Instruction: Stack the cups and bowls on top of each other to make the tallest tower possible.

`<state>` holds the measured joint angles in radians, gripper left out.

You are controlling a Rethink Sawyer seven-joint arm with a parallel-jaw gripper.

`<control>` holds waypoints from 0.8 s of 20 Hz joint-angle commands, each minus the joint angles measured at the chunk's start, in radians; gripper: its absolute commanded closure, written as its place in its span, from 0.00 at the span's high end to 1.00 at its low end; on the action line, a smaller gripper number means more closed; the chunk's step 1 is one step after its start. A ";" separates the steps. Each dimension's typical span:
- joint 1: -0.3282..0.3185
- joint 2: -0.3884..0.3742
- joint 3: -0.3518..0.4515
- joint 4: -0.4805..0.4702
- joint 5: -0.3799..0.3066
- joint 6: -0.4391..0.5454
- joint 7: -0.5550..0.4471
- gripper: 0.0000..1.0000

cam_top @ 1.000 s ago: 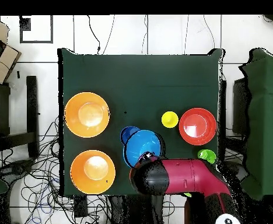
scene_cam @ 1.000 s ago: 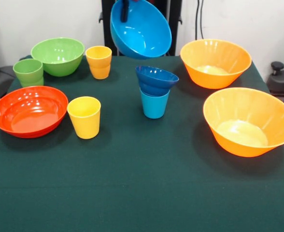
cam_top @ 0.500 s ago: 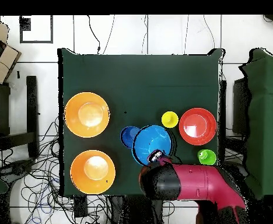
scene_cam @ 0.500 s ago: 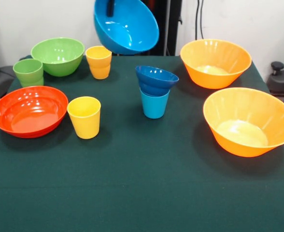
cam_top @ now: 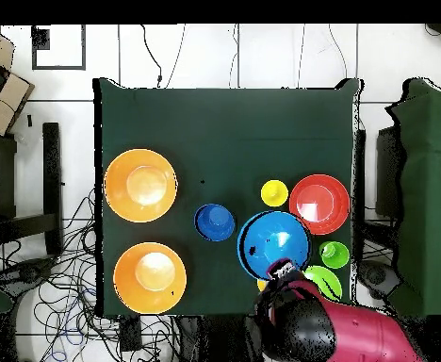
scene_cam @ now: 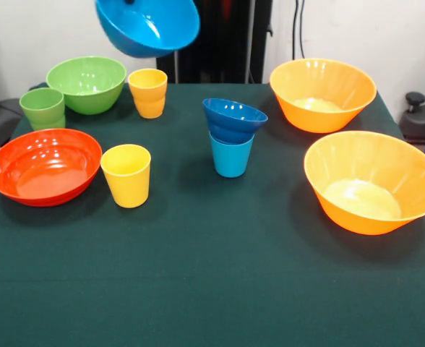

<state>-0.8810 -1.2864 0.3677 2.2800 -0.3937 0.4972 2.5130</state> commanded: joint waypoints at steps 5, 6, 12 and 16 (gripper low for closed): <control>-0.281 -0.157 0.262 0.339 0.116 -0.175 -0.387 0.00; -0.311 -0.161 0.280 0.359 0.111 -0.193 -0.390 0.00; -0.502 -0.174 0.379 0.461 0.032 -0.286 -0.396 0.00; -0.615 -0.157 0.400 0.493 -0.082 -0.323 -0.373 0.00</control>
<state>-1.4077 -1.4425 0.6423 2.6193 -0.3504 0.2676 2.3831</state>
